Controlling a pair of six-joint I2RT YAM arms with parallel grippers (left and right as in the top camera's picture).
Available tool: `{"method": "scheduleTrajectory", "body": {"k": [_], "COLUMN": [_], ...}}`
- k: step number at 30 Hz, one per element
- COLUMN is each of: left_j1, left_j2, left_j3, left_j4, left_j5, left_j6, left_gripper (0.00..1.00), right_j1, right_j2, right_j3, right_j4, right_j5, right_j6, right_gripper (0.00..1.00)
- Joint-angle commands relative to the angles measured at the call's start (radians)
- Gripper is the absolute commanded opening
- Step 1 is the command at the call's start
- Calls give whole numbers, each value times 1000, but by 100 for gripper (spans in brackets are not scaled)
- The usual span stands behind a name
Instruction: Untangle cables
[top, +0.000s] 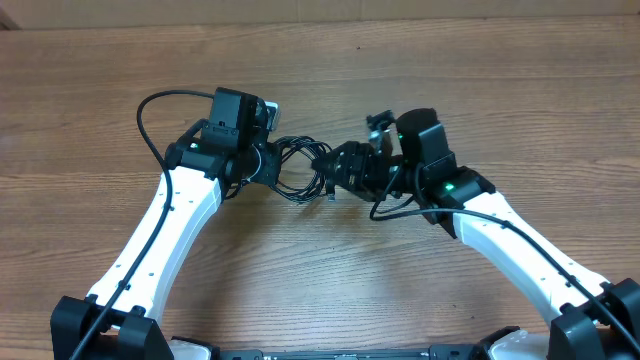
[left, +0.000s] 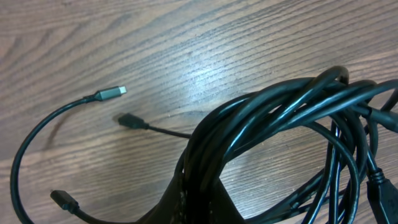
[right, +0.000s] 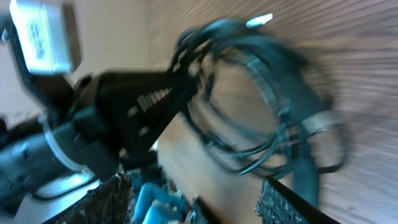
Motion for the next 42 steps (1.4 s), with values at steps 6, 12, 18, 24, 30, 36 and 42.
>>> {"method": "scheduleTrajectory", "body": {"k": [6, 12, 18, 24, 30, 36, 42], "left_j1": [-5, -17, -50, -89, -105, -105, -104], "left_j2": [-14, -14, -14, -14, -14, -14, -14], "left_j3": [17, 17, 17, 17, 17, 17, 17], "left_j4": [33, 39, 39, 39, 47, 48, 52], "left_j5": [7, 92, 135, 152, 254, 305, 306], "left_j6": [88, 84, 84, 84, 84, 84, 84], "left_gripper": [4, 4, 4, 4, 4, 4, 4], "right_j1": [2, 29, 46, 46, 46, 46, 46], "right_j2": [-11, -11, -11, -10, 31, 97, 107], "right_j3": [9, 9, 9, 9, 8, 8, 8], "right_j4": [55, 56, 89, 87, 67, 4, -32], "right_j5": [-32, 196, 296, 337, 355, 359, 395], "right_j6": [64, 278, 333, 373, 373, 372, 358], "right_gripper": [72, 72, 71, 65, 57, 49, 48]}}
